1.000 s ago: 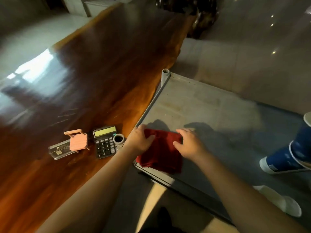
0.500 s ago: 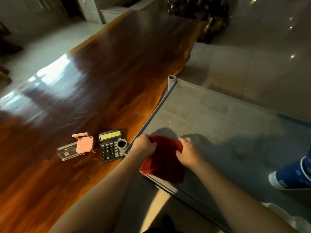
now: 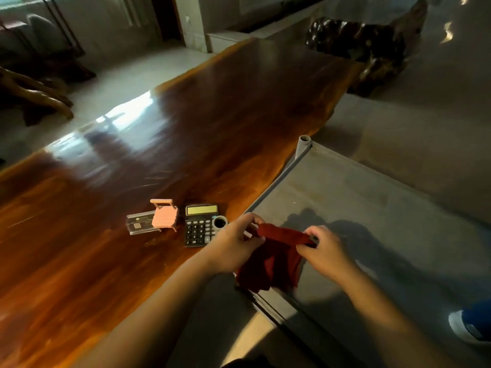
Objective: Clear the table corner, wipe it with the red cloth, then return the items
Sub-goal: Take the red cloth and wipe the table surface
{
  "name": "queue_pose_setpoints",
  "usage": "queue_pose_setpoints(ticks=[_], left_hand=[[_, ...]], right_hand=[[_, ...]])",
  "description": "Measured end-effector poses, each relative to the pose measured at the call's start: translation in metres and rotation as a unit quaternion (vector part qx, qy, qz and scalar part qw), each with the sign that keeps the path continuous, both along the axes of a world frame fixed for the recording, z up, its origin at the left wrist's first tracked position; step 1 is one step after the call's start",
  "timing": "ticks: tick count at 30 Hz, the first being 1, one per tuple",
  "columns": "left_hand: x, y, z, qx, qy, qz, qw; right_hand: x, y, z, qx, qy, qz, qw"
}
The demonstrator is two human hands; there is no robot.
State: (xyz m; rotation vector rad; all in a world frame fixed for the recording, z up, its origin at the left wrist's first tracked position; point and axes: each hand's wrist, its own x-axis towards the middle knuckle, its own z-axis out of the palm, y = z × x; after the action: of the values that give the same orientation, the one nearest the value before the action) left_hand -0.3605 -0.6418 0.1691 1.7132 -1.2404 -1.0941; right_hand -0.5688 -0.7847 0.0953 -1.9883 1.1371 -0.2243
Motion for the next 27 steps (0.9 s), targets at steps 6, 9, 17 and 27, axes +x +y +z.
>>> queue_pose_setpoints(ticks=[6, 9, 17, 27], left_hand=[[0.033, 0.072, 0.003, -0.032, 0.095, 0.141, 0.985], [0.045, 0.115, 0.0, -0.04, 0.133, 0.216, 0.966], [0.057, 0.239, -0.003, -0.078, 0.189, 0.413, 0.888], [0.081, 0.384, -0.031, -0.088, 0.234, 0.515, 0.82]], right_hand=[[0.028, 0.033, 0.061, 0.072, -0.07, 0.106, 0.989], [0.06, 0.054, 0.072, 0.079, -0.084, 0.169, 0.979], [0.157, 0.135, 0.076, 0.121, -0.093, 0.323, 0.934], [0.251, 0.262, 0.05, 0.168, -0.041, 0.428, 0.887]])
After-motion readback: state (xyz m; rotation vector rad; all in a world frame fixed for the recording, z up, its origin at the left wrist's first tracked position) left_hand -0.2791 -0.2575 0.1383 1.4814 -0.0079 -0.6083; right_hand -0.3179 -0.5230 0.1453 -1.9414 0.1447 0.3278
